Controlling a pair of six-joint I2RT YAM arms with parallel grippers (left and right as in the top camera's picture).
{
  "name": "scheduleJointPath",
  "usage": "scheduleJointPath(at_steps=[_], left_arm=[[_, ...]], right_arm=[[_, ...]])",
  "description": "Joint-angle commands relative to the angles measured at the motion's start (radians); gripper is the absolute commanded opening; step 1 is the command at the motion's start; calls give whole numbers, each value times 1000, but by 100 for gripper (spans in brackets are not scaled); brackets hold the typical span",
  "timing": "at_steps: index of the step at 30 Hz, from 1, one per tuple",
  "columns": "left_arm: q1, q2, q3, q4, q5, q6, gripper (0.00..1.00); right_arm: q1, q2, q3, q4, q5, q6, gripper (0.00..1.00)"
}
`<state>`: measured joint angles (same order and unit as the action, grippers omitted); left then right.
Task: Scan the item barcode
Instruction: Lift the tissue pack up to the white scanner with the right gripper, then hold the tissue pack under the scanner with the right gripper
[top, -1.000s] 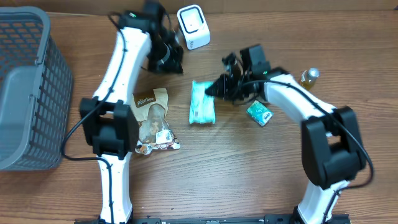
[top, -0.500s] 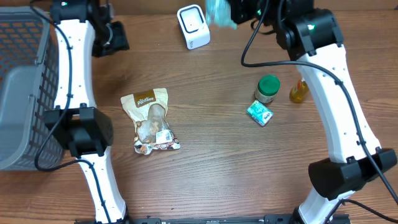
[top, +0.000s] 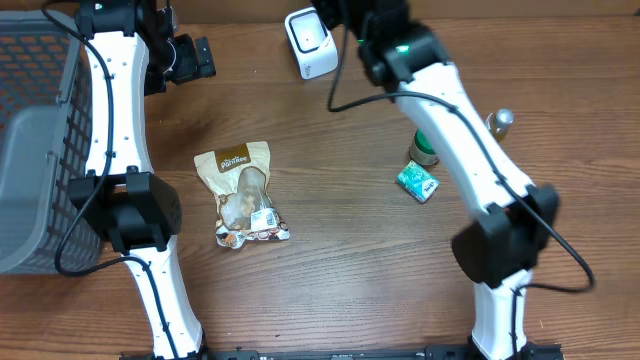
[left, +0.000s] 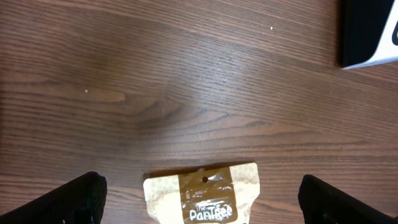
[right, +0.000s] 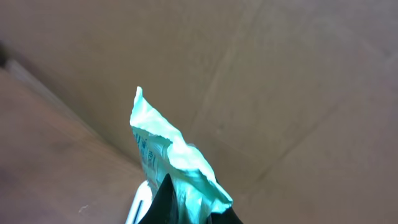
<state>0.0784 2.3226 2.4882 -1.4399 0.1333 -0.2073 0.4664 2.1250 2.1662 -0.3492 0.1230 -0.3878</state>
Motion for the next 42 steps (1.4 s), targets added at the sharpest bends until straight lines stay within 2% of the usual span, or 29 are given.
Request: scheduleJointPath(at_steps=[1, 6, 11, 39, 42], left_arm=[[-6, -2, 19, 1, -11, -3, 100], [-6, -2, 19, 1, -11, -3, 99], [-6, -2, 19, 1, -11, -3, 100], [-6, -2, 19, 1, -11, -3, 99], [-6, -2, 19, 1, -11, -3, 100]], right_arm=[[11, 108, 6, 142, 142, -108, 4], [11, 233, 6, 303, 195, -172, 4], [12, 328, 6, 386, 210, -171, 4], [64, 408, 6, 336, 197, -158, 4], [78, 408, 6, 311, 197, -90, 4]])
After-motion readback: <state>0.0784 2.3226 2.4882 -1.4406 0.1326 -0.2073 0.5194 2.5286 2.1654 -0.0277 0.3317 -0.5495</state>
